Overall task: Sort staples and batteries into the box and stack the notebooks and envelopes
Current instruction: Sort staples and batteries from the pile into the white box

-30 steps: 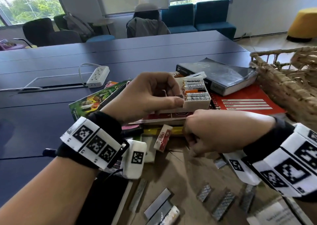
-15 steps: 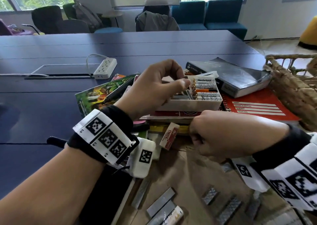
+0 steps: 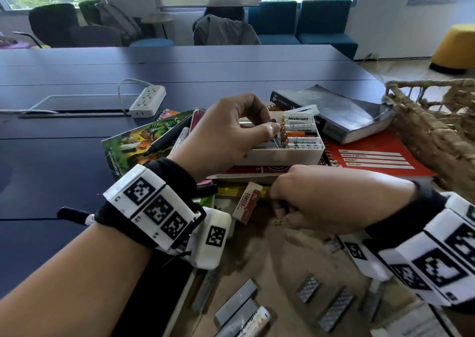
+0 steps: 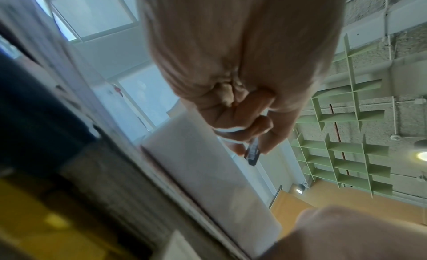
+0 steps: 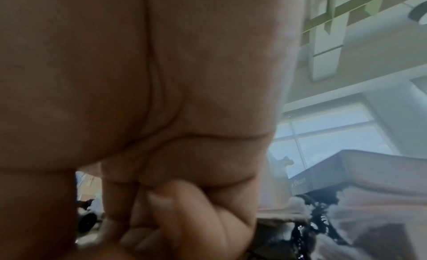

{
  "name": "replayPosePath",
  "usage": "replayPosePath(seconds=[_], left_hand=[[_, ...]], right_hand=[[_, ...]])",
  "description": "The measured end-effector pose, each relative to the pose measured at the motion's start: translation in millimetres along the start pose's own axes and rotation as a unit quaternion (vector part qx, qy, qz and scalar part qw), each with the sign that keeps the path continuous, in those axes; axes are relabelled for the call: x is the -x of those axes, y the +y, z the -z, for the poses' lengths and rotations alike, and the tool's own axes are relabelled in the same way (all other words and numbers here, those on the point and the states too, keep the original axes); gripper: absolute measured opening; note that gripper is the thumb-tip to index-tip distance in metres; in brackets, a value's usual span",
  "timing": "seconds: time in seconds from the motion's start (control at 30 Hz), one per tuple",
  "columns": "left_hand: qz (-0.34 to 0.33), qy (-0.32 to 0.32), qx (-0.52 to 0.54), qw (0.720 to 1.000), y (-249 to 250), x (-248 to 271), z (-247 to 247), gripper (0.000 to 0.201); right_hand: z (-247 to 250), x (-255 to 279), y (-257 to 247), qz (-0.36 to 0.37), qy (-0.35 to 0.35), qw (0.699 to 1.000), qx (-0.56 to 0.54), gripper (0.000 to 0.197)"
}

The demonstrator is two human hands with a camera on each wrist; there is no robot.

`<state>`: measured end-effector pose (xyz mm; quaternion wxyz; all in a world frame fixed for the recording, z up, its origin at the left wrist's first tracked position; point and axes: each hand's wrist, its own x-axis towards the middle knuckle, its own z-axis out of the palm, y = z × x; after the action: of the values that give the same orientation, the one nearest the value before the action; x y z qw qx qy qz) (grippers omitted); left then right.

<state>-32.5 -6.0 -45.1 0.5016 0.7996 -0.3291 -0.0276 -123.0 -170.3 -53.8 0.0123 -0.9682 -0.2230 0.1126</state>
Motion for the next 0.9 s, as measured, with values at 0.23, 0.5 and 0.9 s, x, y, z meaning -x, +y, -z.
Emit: replayPosePath(seconds=[0.23,0.5,0.9], left_hand=[[0.003,0.036,-0.034,0.999,-4,-3,-5,0.013],[0.006,0.083,-0.055,0.995,-5,-6,-13,0.011],[0.013,0.077,-0.037,0.996,-3,-5,-13,0.009]], right_hand=[[15,2,5,0.004,0.082,0.995,-0.056,0.023],[29,6,17,-0.053,0.334,0.923,-0.186,0.014],[22,-1,24,-0.106,0.406,0.875,-0.242,0.009]])
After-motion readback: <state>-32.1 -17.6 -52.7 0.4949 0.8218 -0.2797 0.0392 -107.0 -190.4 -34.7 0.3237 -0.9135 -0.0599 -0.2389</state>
